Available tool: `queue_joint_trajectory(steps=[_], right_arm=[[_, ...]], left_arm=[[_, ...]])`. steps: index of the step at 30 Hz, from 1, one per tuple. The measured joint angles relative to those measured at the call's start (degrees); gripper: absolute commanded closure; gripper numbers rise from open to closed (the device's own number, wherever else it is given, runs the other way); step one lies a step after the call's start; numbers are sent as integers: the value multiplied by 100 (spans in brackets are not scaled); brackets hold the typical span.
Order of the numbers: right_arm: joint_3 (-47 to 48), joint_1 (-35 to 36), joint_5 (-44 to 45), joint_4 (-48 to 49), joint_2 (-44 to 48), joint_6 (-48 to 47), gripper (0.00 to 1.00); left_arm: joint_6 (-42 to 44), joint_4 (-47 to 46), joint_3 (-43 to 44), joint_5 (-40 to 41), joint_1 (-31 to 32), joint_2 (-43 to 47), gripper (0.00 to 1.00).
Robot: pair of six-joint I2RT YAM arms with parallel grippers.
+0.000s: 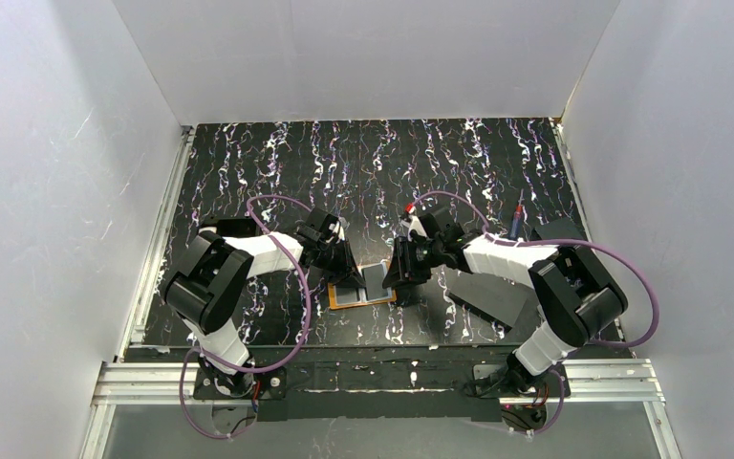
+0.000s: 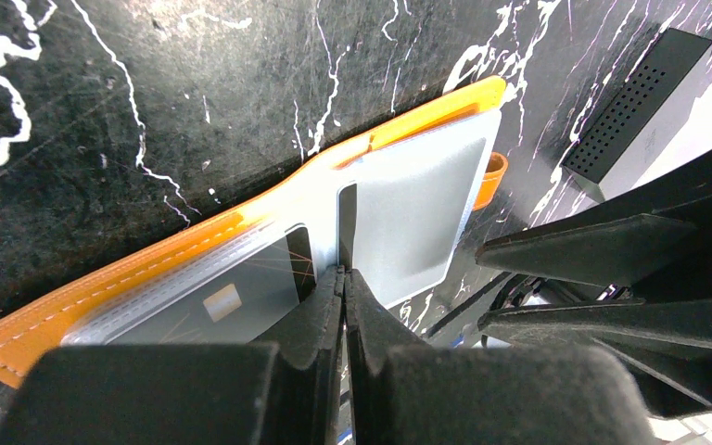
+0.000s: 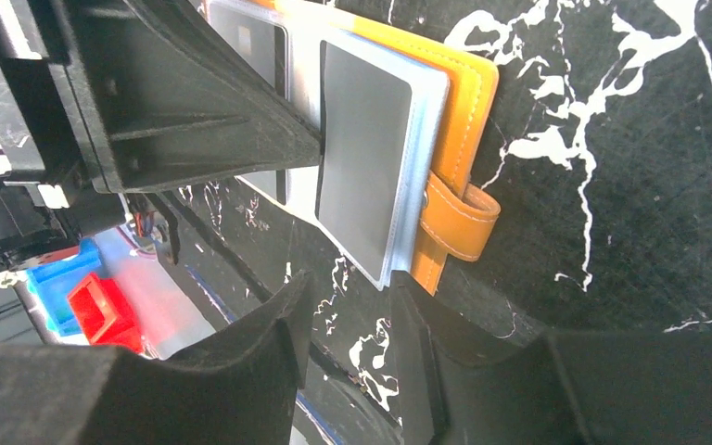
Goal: Put the credit cards into the card holder
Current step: Turn over the card slot in the card holder.
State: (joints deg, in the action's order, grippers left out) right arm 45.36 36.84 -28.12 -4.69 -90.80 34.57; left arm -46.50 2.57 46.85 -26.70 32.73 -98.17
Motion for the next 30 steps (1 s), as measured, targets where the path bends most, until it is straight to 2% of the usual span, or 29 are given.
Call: queue_joint_trajectory(steps=[23,30], right_arm=[[-212,4,-236,361,-256,168,57],[-212,24,-264,463,-258,173,61]], left_arm=[[0,-22,-11,-13,-4,0,100],[2,-26,-11,-15,-4,0,100]])
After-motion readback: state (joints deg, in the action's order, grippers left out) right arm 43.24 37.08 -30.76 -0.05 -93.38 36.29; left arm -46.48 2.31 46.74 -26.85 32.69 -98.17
